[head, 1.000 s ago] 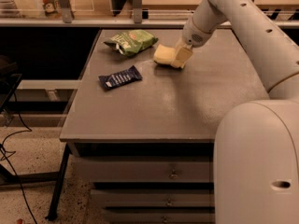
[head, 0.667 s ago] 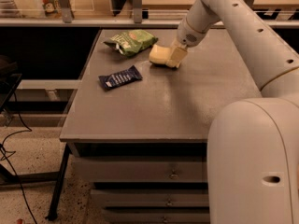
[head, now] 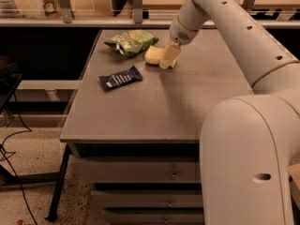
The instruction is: Move sponge near green jalapeno chip bag
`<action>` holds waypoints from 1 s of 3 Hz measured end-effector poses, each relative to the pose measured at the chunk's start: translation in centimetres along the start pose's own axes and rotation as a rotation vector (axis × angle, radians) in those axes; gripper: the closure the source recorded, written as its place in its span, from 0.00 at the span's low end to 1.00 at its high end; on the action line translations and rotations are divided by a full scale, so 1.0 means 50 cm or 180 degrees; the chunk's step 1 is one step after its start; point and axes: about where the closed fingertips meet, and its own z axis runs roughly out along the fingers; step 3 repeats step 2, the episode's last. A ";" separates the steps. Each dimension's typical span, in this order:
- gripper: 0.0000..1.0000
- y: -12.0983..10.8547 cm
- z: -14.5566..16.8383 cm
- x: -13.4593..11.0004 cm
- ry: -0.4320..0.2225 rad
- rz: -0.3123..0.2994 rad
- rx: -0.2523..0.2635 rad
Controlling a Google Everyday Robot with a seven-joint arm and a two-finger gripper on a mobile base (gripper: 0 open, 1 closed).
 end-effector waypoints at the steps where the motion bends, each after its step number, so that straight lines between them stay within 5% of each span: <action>1: 0.00 -0.005 0.001 -0.012 0.0070 0.0014 0.0074; 3: 0.00 -0.005 0.001 -0.012 0.0070 0.0014 0.0073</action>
Offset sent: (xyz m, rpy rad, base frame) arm 0.0027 0.0044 0.0025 -0.0193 -0.0124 -0.0157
